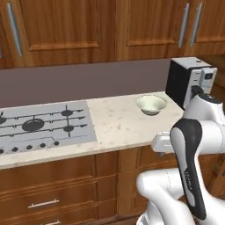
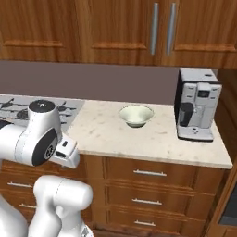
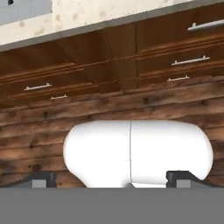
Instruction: Pick the cup and bowl from the counter and place them on the counter next to the sink.
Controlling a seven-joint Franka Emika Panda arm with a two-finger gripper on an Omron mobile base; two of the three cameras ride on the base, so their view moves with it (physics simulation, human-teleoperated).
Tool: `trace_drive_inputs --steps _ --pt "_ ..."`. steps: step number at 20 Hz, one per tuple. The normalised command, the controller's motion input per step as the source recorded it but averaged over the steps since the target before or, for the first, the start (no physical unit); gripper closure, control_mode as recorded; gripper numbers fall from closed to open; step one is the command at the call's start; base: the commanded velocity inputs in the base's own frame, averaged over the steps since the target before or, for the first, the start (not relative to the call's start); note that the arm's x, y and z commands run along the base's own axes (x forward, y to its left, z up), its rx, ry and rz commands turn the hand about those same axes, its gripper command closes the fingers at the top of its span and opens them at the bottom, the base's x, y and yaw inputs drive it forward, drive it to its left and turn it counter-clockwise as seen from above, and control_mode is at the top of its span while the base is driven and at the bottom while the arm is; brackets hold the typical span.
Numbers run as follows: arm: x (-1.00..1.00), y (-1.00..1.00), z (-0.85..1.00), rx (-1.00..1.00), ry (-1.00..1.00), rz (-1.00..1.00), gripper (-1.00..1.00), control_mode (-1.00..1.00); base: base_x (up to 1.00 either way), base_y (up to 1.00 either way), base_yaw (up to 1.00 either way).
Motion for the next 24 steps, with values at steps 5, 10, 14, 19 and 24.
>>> trace_drive_inputs --steps 5,10,14,19,24 --pt "0.00 0.00 0.00 0.00 0.00 0.00 -1.00 1.00 1.00 -0.57 0.02" --pt "0.00 0.00 0.00 0.00 0.00 0.00 -1.00 1.00 0.73 -0.39 0.02" --pt "0.00 0.00 0.00 0.00 0.00 0.00 -1.00 1.00 0.17 -0.07 0.04" --pt "0.00 0.00 0.00 0.00 0.00 0.00 -1.00 1.00 0.00 0.00 0.00" --pt "0.00 0.00 0.00 0.00 0.00 0.00 -1.00 1.00 0.00 0.00 0.00"
